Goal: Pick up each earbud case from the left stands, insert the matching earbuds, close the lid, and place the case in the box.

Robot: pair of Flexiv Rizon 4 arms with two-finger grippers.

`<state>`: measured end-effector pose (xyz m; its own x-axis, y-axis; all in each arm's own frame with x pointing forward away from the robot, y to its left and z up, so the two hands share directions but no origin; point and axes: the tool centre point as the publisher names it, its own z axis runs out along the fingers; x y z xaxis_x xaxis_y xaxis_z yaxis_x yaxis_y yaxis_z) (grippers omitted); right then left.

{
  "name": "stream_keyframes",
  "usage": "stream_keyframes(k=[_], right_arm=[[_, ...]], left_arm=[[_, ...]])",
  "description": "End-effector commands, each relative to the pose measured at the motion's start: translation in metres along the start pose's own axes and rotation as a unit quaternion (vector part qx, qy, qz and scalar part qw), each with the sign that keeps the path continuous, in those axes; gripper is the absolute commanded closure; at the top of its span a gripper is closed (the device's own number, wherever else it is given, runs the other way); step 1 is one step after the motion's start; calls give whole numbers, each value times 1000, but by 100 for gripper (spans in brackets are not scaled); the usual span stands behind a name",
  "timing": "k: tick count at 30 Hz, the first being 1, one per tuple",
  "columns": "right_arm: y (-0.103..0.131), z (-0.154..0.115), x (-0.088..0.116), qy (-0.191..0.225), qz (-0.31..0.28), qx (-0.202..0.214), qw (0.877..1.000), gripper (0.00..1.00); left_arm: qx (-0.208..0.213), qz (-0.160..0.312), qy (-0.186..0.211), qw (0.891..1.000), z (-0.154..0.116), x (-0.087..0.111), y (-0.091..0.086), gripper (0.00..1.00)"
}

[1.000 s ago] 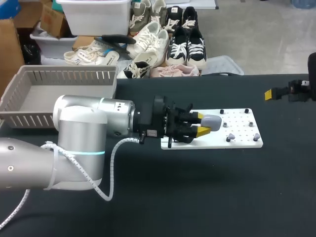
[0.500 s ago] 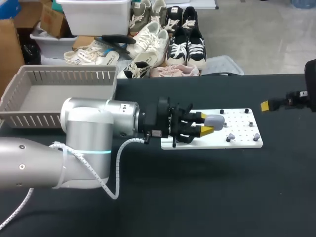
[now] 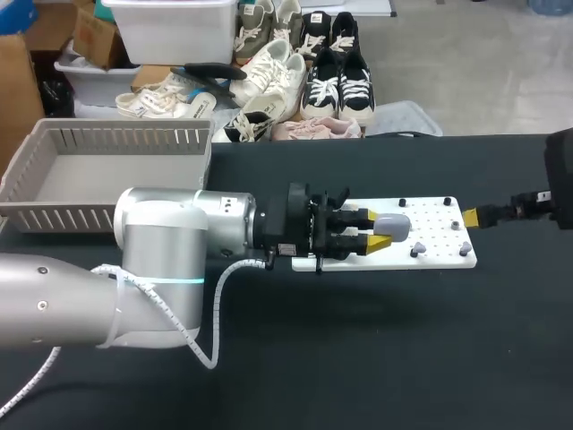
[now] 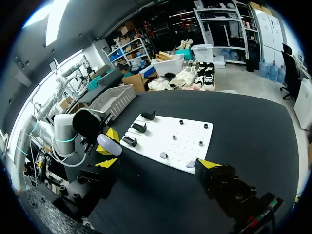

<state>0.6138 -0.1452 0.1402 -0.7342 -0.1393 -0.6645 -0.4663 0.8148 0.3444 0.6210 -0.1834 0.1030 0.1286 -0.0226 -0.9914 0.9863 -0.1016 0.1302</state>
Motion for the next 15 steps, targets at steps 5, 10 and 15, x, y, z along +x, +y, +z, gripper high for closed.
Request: stream_keyframes(k=[5,10,15], right_arm=[[16,-6,13,6,-12,-9,1000,0],[26,-3,17,14,-23,-8,1000,0],[35,0,21,22,-37,-1,999,0]], left_arm=[[3,-3,-1,1000,2,4,2,100],[0,-8,0,1000,2,6,1,100],[-4,-11,-2,1000,1,8,1,100]])
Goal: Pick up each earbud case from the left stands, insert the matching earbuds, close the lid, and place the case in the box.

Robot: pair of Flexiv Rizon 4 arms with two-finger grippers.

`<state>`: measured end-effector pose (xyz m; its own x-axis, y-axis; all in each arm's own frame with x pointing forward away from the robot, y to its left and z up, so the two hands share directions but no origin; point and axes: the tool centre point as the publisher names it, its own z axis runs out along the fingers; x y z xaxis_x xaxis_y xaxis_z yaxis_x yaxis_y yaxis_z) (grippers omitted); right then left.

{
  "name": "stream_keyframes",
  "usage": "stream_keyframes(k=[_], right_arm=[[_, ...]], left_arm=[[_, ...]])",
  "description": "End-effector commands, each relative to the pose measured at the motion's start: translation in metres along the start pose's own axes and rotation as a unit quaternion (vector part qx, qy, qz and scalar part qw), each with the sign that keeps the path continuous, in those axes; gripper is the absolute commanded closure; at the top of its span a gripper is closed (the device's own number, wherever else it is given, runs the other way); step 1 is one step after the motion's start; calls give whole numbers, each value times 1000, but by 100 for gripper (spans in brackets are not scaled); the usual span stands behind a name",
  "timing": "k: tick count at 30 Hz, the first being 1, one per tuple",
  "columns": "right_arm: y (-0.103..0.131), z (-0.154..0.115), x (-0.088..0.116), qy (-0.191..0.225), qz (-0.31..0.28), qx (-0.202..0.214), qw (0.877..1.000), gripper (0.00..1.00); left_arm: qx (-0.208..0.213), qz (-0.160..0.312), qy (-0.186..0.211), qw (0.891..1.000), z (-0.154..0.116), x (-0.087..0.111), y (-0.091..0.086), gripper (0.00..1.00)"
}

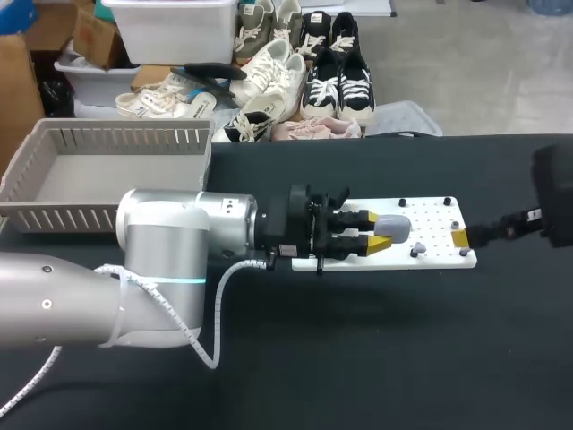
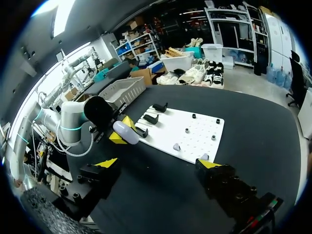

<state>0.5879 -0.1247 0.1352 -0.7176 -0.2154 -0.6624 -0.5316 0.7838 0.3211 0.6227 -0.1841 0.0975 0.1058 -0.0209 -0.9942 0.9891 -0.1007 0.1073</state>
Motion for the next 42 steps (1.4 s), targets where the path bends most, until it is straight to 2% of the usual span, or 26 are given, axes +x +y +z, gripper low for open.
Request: stream_keyframes(k=[1,18,26,42], right_arm=[[11,-1,2,6,-4,15,1000,0],[55,19,0,24,-20,-8,999,0],[61,38,-1,42,-22,-11,999,0],[52,61,-6,55,-4,-8,998,0]], left_arm=[[-5,1,-1,1000,0,3,0,100],[-8,1,2,1000,-1,3,0,100],[-8,1,2,1000,-1,3,0,100],[-8,1,2,1000,-1,3,0,100]])
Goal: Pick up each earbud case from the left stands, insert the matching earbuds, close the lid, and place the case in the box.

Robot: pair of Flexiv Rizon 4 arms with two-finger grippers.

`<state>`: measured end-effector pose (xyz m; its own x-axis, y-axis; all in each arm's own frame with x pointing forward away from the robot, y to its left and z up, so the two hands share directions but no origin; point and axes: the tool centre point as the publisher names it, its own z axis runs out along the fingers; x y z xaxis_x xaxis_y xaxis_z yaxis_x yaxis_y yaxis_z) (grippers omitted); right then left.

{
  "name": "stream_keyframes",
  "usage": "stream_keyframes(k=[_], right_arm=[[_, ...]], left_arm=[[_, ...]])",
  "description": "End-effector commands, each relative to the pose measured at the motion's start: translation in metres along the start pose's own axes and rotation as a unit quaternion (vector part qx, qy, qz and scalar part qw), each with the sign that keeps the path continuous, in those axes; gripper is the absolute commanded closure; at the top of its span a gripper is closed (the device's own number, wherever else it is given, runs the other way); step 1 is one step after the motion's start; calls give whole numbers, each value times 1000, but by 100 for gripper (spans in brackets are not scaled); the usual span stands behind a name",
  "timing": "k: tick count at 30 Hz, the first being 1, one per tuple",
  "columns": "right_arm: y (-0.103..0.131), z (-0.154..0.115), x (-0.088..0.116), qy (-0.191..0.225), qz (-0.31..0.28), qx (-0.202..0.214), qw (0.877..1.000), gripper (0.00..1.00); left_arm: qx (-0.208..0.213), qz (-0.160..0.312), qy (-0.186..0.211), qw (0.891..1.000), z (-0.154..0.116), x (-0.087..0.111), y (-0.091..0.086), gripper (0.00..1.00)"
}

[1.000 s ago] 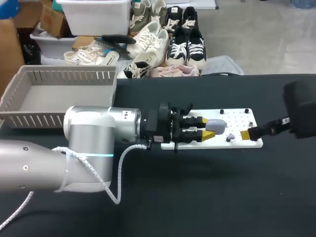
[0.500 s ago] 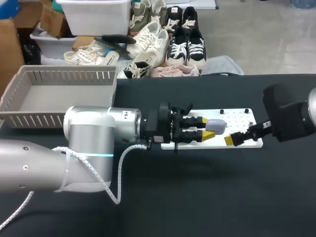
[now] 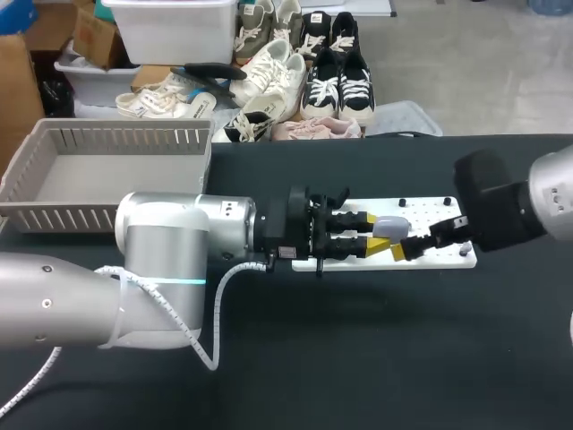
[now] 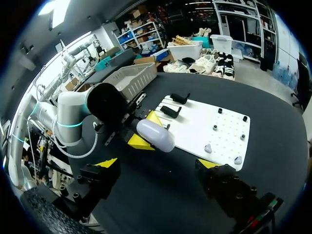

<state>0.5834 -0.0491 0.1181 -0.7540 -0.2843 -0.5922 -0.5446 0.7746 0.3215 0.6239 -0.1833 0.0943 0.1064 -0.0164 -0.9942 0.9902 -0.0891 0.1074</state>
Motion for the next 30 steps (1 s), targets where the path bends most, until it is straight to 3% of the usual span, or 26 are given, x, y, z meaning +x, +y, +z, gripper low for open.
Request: stream_keyframes(k=[1,30], right_arm=[[-5,8,-5,4,2,-1,1000,0],[-28,17,-18,5,16,14,1000,0]], left_arm=[[-3,1,0,1000,0,0,-1,100],[-3,1,0,1000,0,0,-1,100]])
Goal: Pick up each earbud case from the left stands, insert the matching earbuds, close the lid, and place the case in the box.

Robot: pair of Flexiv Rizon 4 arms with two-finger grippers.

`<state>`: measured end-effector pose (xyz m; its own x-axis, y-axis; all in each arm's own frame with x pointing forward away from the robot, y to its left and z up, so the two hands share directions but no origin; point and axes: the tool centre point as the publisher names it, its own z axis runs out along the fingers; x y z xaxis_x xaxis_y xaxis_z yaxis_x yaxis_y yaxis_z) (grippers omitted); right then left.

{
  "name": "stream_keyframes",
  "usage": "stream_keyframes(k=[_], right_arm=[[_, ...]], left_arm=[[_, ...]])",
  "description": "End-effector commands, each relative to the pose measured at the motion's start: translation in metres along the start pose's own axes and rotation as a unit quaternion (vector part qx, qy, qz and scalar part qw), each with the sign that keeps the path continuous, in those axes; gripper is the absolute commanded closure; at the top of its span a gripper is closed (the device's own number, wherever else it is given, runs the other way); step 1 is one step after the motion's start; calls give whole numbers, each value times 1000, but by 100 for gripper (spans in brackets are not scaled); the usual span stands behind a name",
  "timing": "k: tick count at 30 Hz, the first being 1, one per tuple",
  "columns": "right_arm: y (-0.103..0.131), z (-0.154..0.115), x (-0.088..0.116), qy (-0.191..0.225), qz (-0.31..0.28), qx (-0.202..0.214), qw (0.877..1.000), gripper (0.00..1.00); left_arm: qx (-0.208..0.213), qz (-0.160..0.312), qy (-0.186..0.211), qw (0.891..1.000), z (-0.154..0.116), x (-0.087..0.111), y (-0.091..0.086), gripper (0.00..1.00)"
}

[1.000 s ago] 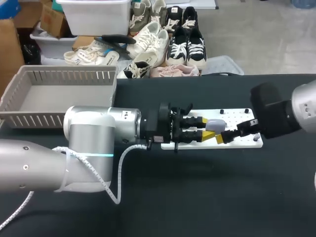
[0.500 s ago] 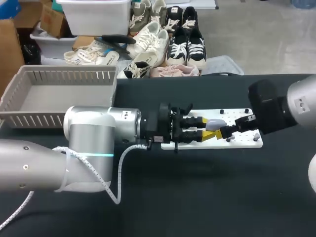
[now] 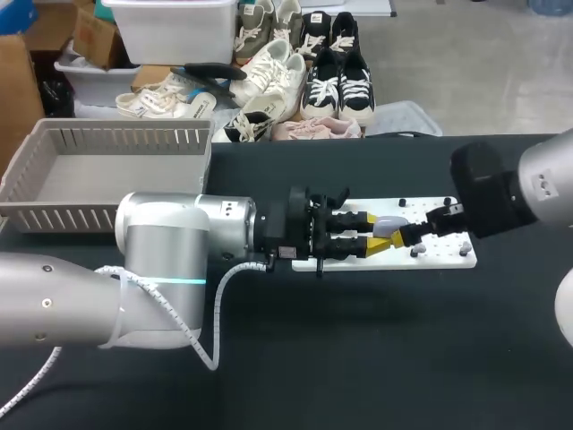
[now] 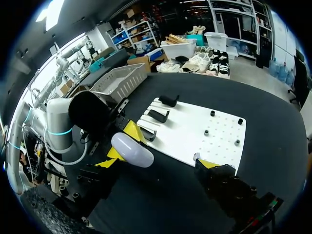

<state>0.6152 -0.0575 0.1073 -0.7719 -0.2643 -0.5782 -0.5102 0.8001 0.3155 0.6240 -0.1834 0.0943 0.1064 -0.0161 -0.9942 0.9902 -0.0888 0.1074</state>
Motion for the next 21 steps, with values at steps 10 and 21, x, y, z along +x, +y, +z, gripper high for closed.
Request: stream_keyframes(k=[10,21], right_arm=[[-6,3,-4,3,5,3,1000,0],[-8,4,-5,3,7,5,1000,0]], left_arm=[[-2,1,0,1000,0,0,-1,100],[-2,1,0,1000,0,0,-1,100]])
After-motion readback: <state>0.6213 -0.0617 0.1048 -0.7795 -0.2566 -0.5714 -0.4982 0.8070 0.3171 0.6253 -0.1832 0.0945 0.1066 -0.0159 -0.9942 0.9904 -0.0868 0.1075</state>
